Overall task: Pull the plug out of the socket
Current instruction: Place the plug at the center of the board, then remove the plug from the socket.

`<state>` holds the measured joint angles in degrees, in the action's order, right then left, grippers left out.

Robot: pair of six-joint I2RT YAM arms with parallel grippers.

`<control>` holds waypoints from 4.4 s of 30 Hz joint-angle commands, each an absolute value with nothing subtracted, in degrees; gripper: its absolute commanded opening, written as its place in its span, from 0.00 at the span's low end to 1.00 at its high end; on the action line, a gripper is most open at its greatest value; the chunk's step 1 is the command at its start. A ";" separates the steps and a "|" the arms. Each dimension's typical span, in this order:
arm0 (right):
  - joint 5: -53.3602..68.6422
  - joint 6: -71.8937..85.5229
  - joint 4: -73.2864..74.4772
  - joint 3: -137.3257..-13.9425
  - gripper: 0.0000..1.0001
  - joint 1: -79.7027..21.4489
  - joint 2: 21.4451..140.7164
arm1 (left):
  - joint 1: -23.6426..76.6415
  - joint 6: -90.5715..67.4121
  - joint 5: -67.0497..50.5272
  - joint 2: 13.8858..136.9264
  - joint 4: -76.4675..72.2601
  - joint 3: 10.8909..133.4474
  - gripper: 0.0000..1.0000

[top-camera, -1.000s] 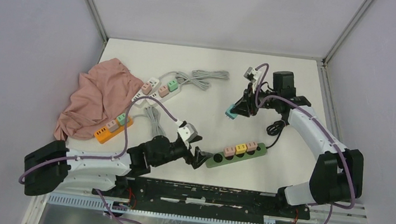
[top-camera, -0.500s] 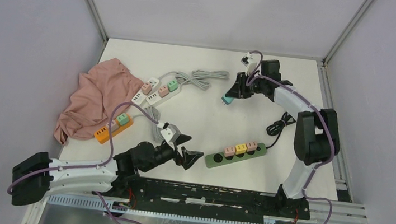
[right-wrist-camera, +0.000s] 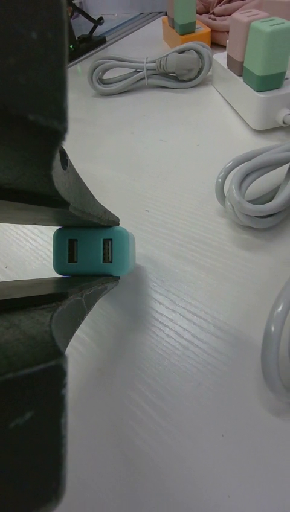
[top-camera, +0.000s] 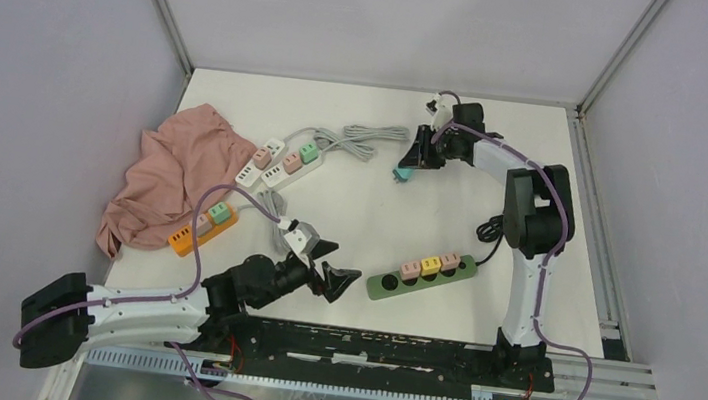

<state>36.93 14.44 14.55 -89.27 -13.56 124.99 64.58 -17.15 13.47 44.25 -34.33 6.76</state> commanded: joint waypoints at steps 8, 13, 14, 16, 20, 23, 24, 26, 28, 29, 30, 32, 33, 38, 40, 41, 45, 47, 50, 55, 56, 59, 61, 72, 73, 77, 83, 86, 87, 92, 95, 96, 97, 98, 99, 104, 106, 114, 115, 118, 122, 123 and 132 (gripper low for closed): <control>34.81 10.38 18.09 -91.68 0.73 -8.62 122.58 | 64.04 -18.81 12.73 45.84 -38.09 7.07 0.92; 35.69 3.27 21.56 -90.41 0.73 -6.74 116.08 | 63.73 -20.34 9.01 47.59 -42.29 7.14 0.92; 36.60 0.61 22.61 -89.90 0.73 -6.69 114.24 | 63.57 -20.67 8.40 48.02 -42.82 7.34 0.92; 38.84 -5.44 25.04 -88.59 0.72 -6.64 110.28 | 63.26 -21.18 7.06 49.21 -43.66 7.73 0.92; 44.75 -17.11 31.27 -84.46 0.72 -6.64 101.31 | 62.86 -21.29 5.76 51.93 -44.63 8.26 0.92; 49.41 -23.72 34.07 -79.76 0.72 -6.77 93.90 | 62.59 -20.23 5.09 53.85 -45.57 8.24 0.92; 51.15 -25.67 35.00 -77.99 0.72 -6.70 91.48 | 62.58 -19.76 4.80 54.34 -45.69 8.37 0.92; 54.77 -29.15 36.59 -74.76 0.72 -6.70 87.16 | 62.50 -18.91 4.08 55.03 -45.70 8.58 0.92; 56.79 -31.00 37.16 -71.84 0.74 -6.67 83.36 | 62.49 -18.52 3.44 55.29 -45.83 8.78 0.93; 57.72 -31.97 37.78 -70.60 0.78 -6.72 81.06 | 62.53 -18.34 3.23 55.28 -46.08 8.72 0.93; 58.65 -33.86 38.82 -69.72 0.82 -6.72 79.59 | 62.53 -18.17 3.03 55.28 -46.32 8.70 0.93; 60.78 -36.18 41.01 -68.64 0.97 -6.72 77.12 | 62.50 -17.88 3.16 55.28 -46.69 8.63 0.93; 61.72 -37.54 42.18 -68.10 0.99 -6.70 76.00 | 62.49 -17.73 3.13 55.28 -46.98 8.67 0.93; 65.72 -42.93 47.48 -65.91 1.00 -6.70 72.18 | 62.50 -16.26 0.54 55.68 -51.85 7.56 0.95; 69.78 -45.58 50.50 -64.92 1.00 -6.70 72.30 | 62.47 -15.92 0.15 56.08 -53.58 7.14 0.97; 72.16 -47.17 51.89 -64.01 1.00 -6.76 72.34 | 62.53 -15.83 0.21 56.31 -54.16 7.12 0.97; 76.59 -61.85 60.37 -61.17 1.00 -6.95 72.10 | 62.50 -16.01 -0.68 57.73 -54.74 8.05 0.99; 74.16 -64.10 61.42 -60.63 1.00 -7.50 72.23 | 62.45 -16.38 -1.20 58.98 -55.11 8.66 0.99; 71.25 -66.32 62.97 -60.57 1.00 -8.39 72.63 | 62.50 -16.86 -0.60 61.44 -56.79 8.88 0.99; 68.56 -71.99 64.46 -59.40 1.00 -10.32 72.66 | 62.50 -16.76 -0.30 64.29 -57.66 9.60 0.99; 68.21 -72.61 64.55 -59.08 1.00 -10.67 72.75 | 62.49 -16.71 -0.41 65.02 -57.66 9.73 0.99; 66.70 -74.46 65.31 -58.61 1.00 -11.81 73.10 | 62.49 -16.75 -0.82 66.81 -58.08 9.97 0.99; 66.57 -75.19 65.49 -58.45 1.00 -12.43 73.21 | 62.49 -17.02 -1.09 68.09 -59.28 9.85 0.99; 64.46 -80.86 66.07 -56.36 1.00 -16.36 73.30 | 62.55 -17.38 -1.45 72.03 -61.72 10.19 1.00; 63.30 -80.85 65.75 -56.09 1.00 -17.16 73.35 | 62.50 -17.40 -1.47 72.08 -61.77 10.19 1.00; 59.36 -80.85 64.13 -55.17 1.00 -20.94 73.53 | 62.50 -17.53 -1.41 72.25 -61.57 10.26 1.00; 55.48 -80.32 62.74 -54.73 0.99 -25.58 74.76 | 62.49 -17.64 -0.64 72.41 -61.33 10.20 1.00; 53.82 -79.98 62.41 -54.67 0.97 -27.39 75.30 | 62.49 -17.67 -0.44 72.57 -61.34 10.27 1.00; 53.39 -80.00 62.40 -54.71 0.97 -27.92 75.61 | 62.51 -17.67 -0.36 72.59 -61.34 10.28 0.99; 52.11 -80.02 62.30 -54.73 0.95 -29.49 76.16 | 62.50 -17.62 -0.13 72.60 -61.28 10.29 1.00; 51.49 -79.98 62.31 -54.73 0.94 -30.07 76.39 | 62.49 -17.73 -0.18 72.68 -61.32 10.20 0.99; 51.30 -79.98 62.27 -54.75 0.93 -30.26 76.49 | 62.49 -17.75 -0.07 72.69 -61.32 10.20 1.00; 51.18 -79.87 62.30 -54.76 0.93 -30.38 76.58 | 62.49 -17.71 -0.09 72.69 -61.29 10.18 0.99; 51.04 -79.89 62.27 -54.76 0.93 -30.55 76.71 | 62.49 -17.75 -0.07 72.69 -61.33 10.19 0.99; 50.84 -79.89 62.31 -54.77 0.92 -30.76 76.80 | 62.49 -17.75 -0.07 72.69 -61.31 10.12 1.00; 49.95 -79.73 62.40 -54.93 0.91 -31.57 77.28 | 62.49 -17.89 0.17 72.69 -61.59 9.72 1.00; 49.57 -79.56 62.47 -55.01 0.91 -31.98 77.44 | 62.49 -17.93 0.38 72.66 -61.77 9.46 1.00; 47.62 -79.10 62.36 -55.20 0.88 -33.97 78.83 | 62.49 -17.93 1.01 72.64 -62.11 8.97 0.99; 47.29 -78.99 62.31 -55.20 0.88 -34.29 78.98 | 62.46 -17.93 1.06 72.68 -62.11 8.97 1.00; 46.37 -78.46 61.93 -55.33 0.87 -34.99 79.40 | 62.49 -17.93 1.11 72.61 -62.16 8.75 1.00; 45.56 -77.39 61.42 -55.64 0.85 -35.59 79.76 | 62.50 -17.80 1.38 72.68 -62.24 8.53 1.00; 45.41 -76.89 61.20 -55.68 0.85 -35.72 79.84 | 62.49 -17.75 1.48 72.69 -62.28 8.51 1.00; 42.31 -70.64 57.15 -56.08 0.78 -36.90 81.65 | 62.49 -17.75 1.50 72.66 -62.48 8.20 0.99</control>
